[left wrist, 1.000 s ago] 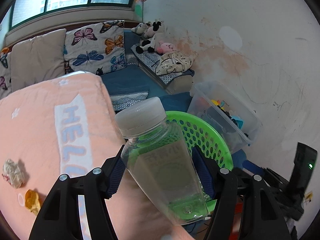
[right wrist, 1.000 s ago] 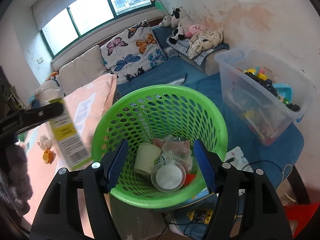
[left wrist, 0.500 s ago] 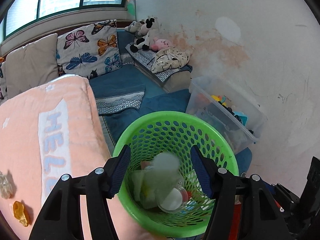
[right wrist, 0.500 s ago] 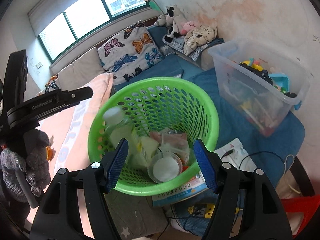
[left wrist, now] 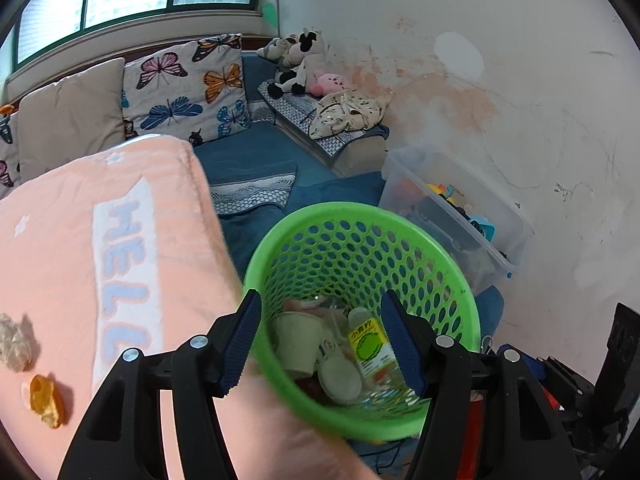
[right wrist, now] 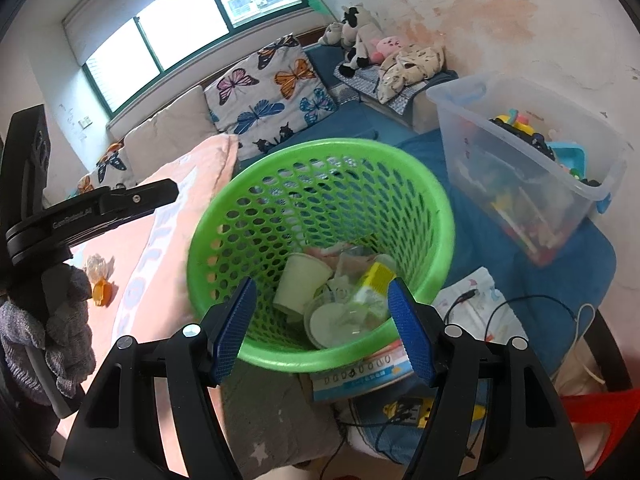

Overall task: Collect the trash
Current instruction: 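Lower the clear bottle into the green basket and open the left tool, then move both open tools back over the bed toward the orange peel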

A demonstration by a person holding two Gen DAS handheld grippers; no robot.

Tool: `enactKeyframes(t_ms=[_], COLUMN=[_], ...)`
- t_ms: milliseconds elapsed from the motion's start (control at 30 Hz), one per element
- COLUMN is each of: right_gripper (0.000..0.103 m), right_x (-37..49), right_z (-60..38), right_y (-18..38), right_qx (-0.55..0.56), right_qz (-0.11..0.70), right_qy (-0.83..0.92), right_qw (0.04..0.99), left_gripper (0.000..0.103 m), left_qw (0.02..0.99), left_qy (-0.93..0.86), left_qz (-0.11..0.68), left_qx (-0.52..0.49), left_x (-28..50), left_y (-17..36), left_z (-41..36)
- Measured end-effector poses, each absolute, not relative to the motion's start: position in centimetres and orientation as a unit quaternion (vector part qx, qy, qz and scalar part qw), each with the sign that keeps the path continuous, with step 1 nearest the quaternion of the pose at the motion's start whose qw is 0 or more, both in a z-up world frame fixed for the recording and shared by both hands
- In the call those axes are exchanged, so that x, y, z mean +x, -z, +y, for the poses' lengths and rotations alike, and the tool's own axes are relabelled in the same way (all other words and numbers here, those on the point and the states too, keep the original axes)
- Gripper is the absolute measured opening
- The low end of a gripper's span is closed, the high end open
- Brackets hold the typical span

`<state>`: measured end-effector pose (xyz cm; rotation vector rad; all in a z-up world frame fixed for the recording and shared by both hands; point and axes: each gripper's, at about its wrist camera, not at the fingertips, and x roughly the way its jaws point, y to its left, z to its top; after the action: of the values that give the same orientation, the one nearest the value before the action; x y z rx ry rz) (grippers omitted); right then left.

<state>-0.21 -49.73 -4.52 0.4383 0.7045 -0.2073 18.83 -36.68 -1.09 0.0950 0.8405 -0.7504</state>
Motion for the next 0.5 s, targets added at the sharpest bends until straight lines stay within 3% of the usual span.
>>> enactKeyframes(t_ms=[500], right_gripper=[0.072], right_x=[2.1], right_z=[-43.3], right_y=[4.3], right_qx=[0.189], right_qz=[0.359], right_qy=[0.031], right_qw=[0.914], left_gripper=[0.062], left_qw=[0.861], left_qy=[0.292], left_qz=[0.417], left_qx=[0.007], left_x=[18.4], left_y=[2.0], left_z=[-26.0])
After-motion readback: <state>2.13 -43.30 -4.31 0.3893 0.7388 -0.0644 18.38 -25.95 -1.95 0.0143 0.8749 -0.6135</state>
